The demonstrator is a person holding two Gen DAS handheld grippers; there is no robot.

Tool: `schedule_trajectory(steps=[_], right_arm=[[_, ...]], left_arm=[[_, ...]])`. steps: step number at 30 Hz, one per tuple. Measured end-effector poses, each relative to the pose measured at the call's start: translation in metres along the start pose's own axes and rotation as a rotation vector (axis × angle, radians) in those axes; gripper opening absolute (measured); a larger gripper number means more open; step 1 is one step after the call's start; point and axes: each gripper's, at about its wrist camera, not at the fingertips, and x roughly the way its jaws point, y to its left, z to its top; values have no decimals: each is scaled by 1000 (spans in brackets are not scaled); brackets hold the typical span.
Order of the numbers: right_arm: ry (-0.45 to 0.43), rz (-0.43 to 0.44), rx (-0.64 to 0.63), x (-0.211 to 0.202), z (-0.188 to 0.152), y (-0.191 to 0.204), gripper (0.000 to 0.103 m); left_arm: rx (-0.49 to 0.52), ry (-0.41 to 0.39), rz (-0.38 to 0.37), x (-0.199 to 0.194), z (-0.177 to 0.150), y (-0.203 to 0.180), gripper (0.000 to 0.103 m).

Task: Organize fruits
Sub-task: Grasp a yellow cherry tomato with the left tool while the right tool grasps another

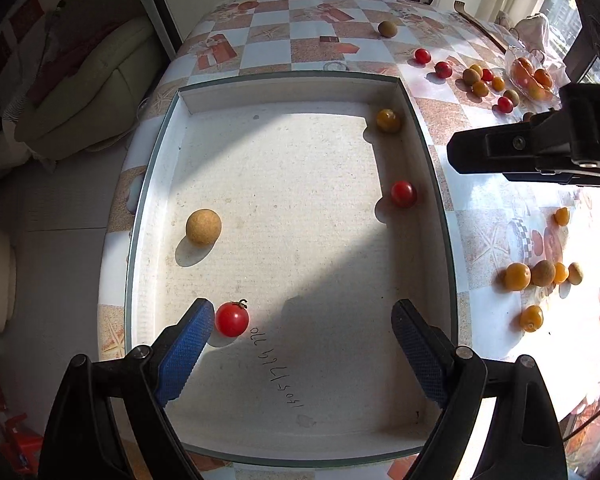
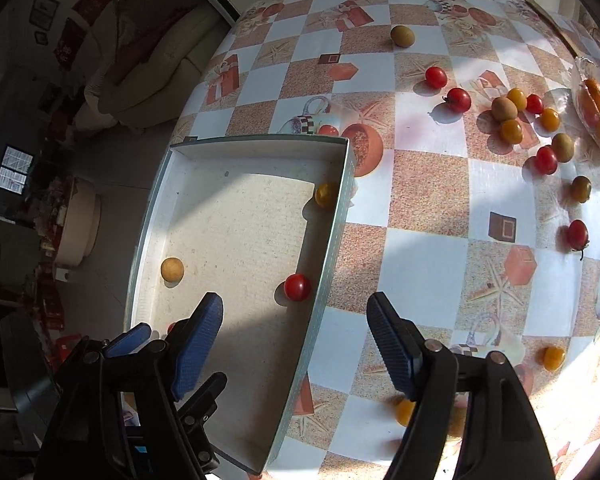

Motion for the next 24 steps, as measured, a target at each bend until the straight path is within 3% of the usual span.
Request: schedule_trajectory(steps=[7,12,22,24], right_arm=[[-31,-152,152,-52,-42,-84,78],[-8,-217,258,-63,-69,-134,78],[2,-217,286,-57,-82,-159,78],[0,-219,278,-55,-79,-161,72]], left_arm=[[116,-35,-89,-16,14,-56,91],[196,-27,-148,-19,15,-106,91],[182,48,-146,18,17,-139,91],[173,57,-141,24,18,-140,91]])
